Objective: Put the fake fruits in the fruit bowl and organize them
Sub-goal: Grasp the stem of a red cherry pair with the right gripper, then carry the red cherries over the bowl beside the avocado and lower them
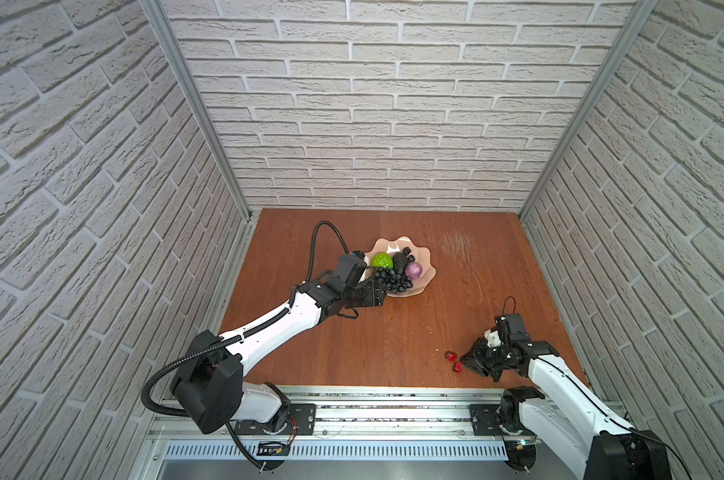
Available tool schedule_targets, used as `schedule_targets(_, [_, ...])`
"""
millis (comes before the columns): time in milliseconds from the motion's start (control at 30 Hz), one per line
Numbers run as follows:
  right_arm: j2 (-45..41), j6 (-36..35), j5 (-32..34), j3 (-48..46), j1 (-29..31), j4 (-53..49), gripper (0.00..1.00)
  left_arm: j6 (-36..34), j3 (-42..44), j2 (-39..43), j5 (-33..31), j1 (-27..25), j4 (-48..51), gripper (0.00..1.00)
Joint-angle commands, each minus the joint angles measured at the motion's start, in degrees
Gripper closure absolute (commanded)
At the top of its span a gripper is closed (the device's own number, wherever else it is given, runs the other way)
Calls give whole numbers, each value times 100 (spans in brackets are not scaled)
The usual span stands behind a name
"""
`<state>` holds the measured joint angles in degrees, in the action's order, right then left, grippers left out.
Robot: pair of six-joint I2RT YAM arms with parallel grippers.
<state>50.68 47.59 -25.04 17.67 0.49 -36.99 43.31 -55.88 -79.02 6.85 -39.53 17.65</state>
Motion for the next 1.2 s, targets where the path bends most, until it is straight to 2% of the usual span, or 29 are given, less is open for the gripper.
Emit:
schedule_targets(0, [-3, -177, 297, 6, -32, -26, 89, 2, -178, -56, -26, 13, -56, 27])
schedule_targets(33, [-21, -189, 315, 16, -32, -43, 94, 2, -187, -72, -26, 8, -53, 27])
schedule_targets(267, [-349, -325, 391, 245, -32, -206, 94, 37, -209, -113, -26, -2, -42, 27])
schedule_targets(433, [-371, -667, 506, 860, -32, -433, 94, 89, -198, -135, -26, -2, -21, 27])
schedule_targets(567, [-93, -947, 351, 1555, -24, -432, 94, 99, -195, -96, -81, 12, 81, 27])
schedule_targets(800, [969, -1204, 316, 2981, 188, 481, 94, 219, -95, -8, -140, 104, 166, 27])
schedule_targets(1000, [2579, -1324, 222, 4440, 535, 1344, 95, 307, -37, 124, -188, 138, 255, 27])
schedule_targets(1167, [3908, -1495, 660, 5642, 1052, 1796, 94, 403, 58, 222, -315, 164, 387, 27])
